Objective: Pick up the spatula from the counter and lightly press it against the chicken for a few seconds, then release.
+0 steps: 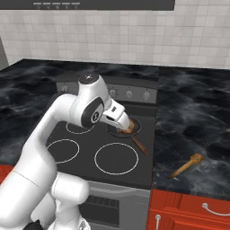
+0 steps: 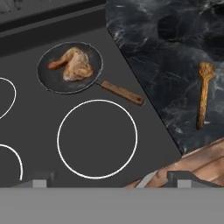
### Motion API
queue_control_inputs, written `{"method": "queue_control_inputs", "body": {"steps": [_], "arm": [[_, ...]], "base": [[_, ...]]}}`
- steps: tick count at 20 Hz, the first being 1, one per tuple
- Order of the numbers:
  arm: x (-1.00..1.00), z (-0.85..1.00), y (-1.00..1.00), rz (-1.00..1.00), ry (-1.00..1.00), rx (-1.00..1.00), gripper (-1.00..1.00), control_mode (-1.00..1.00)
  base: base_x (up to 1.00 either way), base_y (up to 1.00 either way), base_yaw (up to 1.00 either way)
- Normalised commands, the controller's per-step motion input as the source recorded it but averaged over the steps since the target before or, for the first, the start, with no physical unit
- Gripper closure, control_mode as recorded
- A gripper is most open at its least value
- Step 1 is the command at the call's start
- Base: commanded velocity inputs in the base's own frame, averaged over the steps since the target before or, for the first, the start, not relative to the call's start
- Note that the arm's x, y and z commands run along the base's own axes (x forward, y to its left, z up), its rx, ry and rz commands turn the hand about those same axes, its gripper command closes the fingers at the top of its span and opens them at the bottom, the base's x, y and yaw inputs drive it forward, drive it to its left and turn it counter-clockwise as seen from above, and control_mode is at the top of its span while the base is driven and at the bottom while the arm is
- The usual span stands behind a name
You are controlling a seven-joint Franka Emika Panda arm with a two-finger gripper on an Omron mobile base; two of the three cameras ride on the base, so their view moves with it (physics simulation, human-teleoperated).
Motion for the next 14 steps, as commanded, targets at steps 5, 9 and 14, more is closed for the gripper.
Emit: {"method": "queue_control_inputs", "body": {"steps": [5,9,14], "arm": [[0.0,-0.02,-0.55,0.0,0.0,-0.02,-1.0,-1.0],[0.0,-0.03,-0.54,-0.01,0.0,-0.01,-1.0,-1.0],[0.0,-0.11,-0.53,-0.01,0.0,0.0,-1.0,-1.0]], "base": [[0.0,0.0,0.0],[0.0,0.0,0.0],[0.0,0.0,0.0]]}}
